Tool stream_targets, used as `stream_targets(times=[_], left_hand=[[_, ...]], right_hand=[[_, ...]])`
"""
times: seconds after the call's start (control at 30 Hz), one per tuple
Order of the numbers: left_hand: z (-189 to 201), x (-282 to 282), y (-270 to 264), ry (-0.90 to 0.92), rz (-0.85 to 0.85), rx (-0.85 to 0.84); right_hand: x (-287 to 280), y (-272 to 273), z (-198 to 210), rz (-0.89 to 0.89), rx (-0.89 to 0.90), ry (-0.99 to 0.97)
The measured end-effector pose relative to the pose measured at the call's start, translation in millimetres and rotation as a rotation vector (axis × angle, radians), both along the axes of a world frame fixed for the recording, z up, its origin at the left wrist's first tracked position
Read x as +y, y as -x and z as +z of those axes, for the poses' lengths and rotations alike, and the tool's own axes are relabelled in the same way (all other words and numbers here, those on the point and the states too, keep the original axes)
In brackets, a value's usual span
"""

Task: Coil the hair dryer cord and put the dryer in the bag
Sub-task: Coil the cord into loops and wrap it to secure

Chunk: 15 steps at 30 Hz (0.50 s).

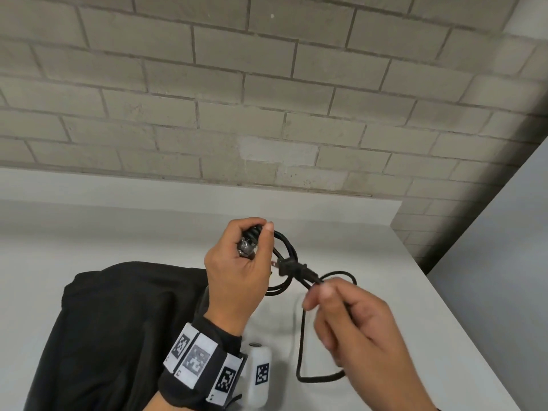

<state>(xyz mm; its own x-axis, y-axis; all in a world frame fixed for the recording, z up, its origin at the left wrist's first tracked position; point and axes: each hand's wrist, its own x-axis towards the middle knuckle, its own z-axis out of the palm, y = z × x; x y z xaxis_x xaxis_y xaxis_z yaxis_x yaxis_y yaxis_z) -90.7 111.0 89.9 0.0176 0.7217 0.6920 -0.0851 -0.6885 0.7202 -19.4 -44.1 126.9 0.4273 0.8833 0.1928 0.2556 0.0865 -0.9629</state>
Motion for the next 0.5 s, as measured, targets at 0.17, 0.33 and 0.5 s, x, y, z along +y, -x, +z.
stream_targets(times=[0.17,0.33,0.5], left_hand=[[-3,3,3,0.034,-0.012,-0.029],[-4,5,2,0.076,-0.019,-0.036],[-5,-2,-1,0.066,-0.038,-0.017]], right_hand=[[-31,-37,-29,-0.041,-0.341,0.084],[-40,-60,-83,-0.194,-0.811,0.098],[-14,-45,-71,-0.279,-0.807,-0.046]])
